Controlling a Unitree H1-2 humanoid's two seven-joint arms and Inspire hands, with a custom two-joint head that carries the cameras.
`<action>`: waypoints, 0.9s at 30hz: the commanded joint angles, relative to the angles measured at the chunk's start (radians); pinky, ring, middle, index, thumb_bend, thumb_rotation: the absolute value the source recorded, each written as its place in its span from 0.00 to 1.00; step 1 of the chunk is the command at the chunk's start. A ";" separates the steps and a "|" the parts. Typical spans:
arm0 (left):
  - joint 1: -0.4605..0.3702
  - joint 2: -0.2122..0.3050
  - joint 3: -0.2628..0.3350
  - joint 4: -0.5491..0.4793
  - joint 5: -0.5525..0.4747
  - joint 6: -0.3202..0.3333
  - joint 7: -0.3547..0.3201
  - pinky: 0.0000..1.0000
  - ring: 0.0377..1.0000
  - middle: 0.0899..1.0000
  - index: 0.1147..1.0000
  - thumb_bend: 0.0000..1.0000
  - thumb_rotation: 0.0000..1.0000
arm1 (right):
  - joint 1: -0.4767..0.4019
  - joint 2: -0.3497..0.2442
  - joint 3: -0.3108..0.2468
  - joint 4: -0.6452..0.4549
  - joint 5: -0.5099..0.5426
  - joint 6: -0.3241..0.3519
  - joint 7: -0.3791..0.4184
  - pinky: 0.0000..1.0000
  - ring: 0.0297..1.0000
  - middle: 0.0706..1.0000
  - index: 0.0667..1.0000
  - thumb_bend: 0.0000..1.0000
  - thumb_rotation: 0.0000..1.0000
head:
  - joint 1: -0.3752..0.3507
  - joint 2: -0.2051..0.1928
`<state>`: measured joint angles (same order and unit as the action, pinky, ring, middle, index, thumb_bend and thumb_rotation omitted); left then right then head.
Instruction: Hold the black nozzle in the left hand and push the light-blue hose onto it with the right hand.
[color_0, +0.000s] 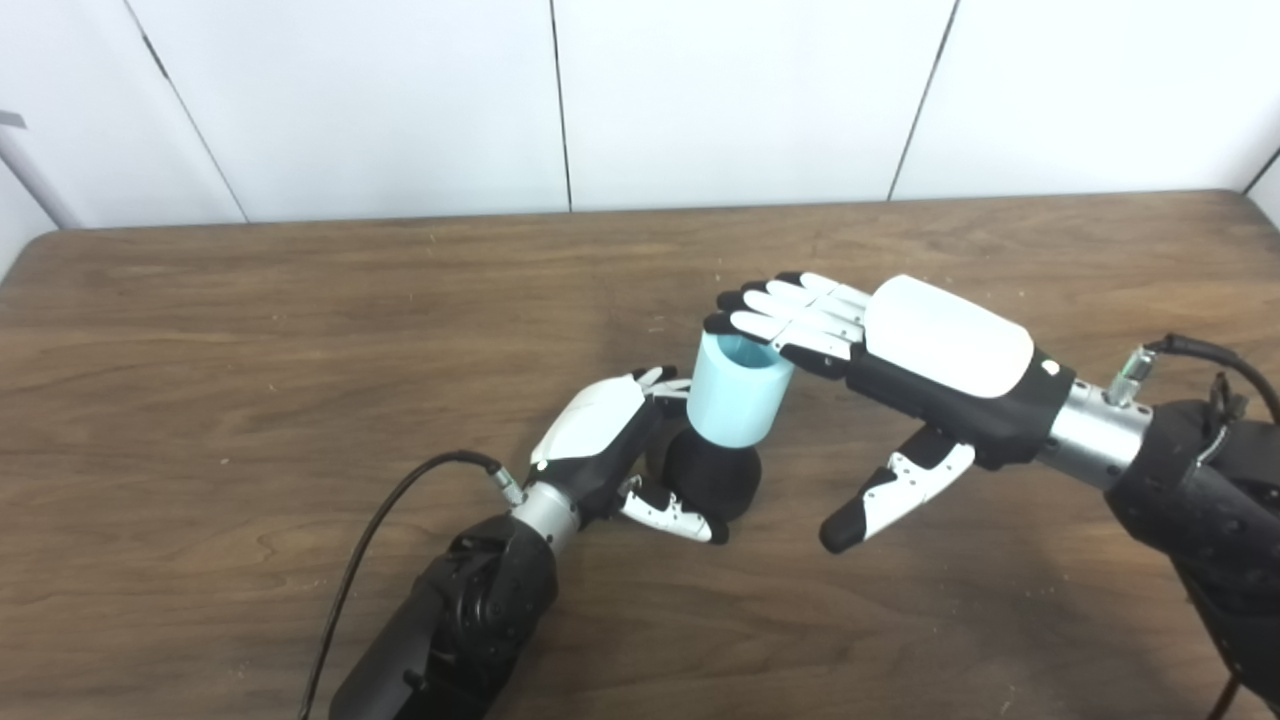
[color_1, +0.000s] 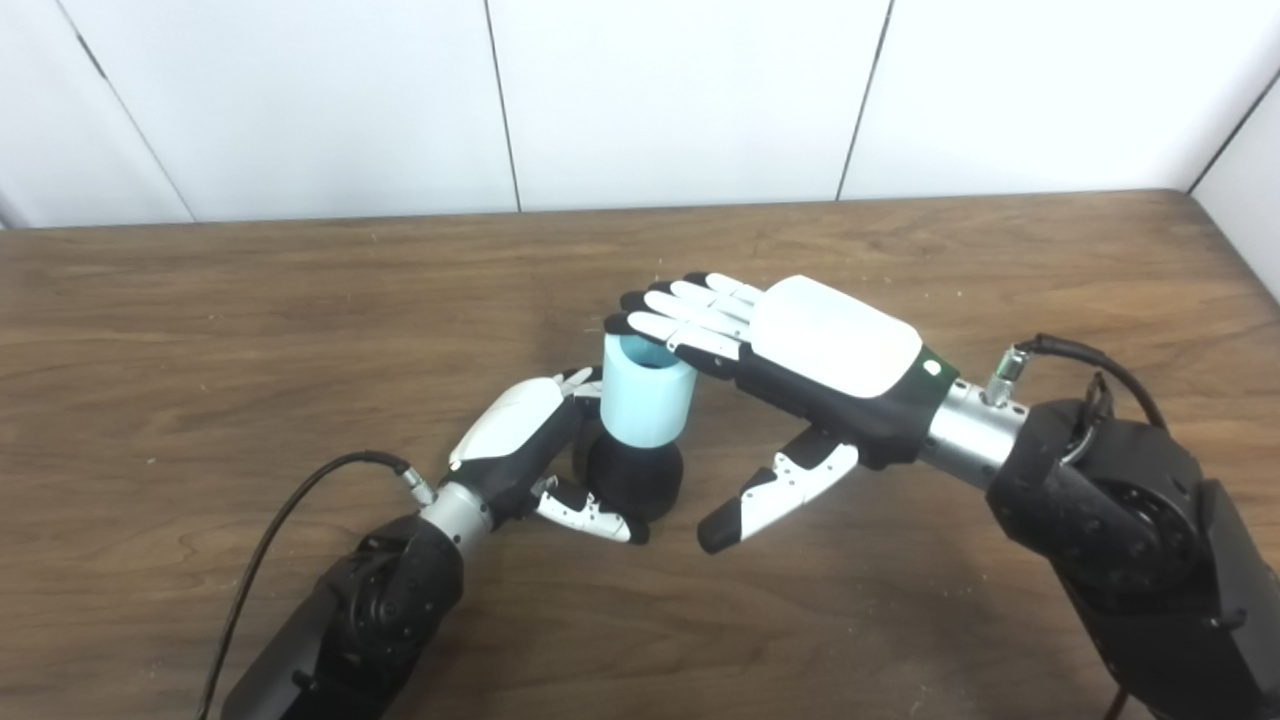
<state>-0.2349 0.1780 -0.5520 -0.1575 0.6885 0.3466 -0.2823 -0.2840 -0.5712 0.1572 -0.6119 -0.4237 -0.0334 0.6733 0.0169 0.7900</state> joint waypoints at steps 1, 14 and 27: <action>0.063 0.051 -0.027 0.082 0.014 0.069 -0.097 1.00 1.00 0.86 0.41 0.52 0.05 | -0.022 -0.001 -0.006 -0.003 -0.003 -0.013 -0.026 1.00 1.00 1.00 0.97 0.66 1.00 | 0.001 0.001; 0.056 0.053 -0.030 0.079 0.019 0.072 -0.105 1.00 1.00 0.86 0.41 0.52 0.05 | -0.002 0.019 0.031 -0.015 -0.022 -0.037 -0.020 1.00 1.00 1.00 0.97 0.68 1.00 | 0.002 0.005; 0.055 0.053 -0.032 0.081 0.017 0.077 -0.112 1.00 1.00 0.86 0.41 0.52 0.05 | -0.014 0.005 0.049 -0.062 -0.049 -0.073 -0.016 1.00 1.00 1.00 0.97 0.67 1.00 | -0.002 0.008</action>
<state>-0.2405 0.1809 -0.5532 -0.1576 0.6879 0.3471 -0.2893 -0.2677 -0.5453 0.2051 -0.6465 -0.4823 -0.0573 0.6659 0.0138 0.7976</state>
